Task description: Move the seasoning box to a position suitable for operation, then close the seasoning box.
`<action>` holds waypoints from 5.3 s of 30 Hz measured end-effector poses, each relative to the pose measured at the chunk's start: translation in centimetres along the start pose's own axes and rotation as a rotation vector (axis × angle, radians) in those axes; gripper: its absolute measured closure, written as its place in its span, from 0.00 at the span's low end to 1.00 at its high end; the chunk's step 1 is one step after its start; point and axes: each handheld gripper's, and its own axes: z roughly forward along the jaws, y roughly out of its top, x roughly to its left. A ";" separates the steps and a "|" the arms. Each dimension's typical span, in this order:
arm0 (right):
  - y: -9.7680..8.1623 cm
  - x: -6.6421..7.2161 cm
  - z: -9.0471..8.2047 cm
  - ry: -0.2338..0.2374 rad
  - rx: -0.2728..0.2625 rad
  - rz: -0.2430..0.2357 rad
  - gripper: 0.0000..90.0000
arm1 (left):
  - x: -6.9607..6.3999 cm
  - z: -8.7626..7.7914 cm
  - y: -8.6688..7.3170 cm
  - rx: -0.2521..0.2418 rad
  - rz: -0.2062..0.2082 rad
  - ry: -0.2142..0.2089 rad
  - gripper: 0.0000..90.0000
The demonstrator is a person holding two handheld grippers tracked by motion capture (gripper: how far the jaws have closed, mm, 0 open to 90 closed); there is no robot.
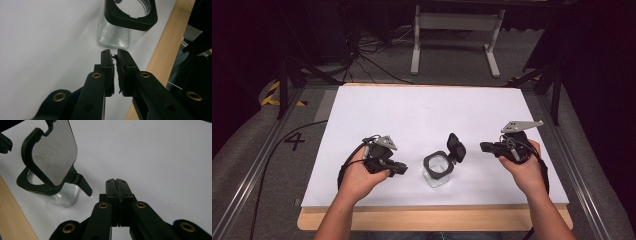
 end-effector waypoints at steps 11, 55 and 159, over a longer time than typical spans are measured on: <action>0.9 1.6 0.2 0.045 -0.028 -0.040 1.00 | -0.9 1.4 0.5 0.020 0.037 -0.031 1.00; 0.4 2.2 -0.7 0.055 -0.068 -0.053 1.00 | -2.4 6.9 1.8 0.074 0.114 -0.070 1.00; -2.7 4.0 7.8 0.071 0.140 -0.116 1.00 | -0.5 1.4 1.5 -0.148 0.021 0.038 0.97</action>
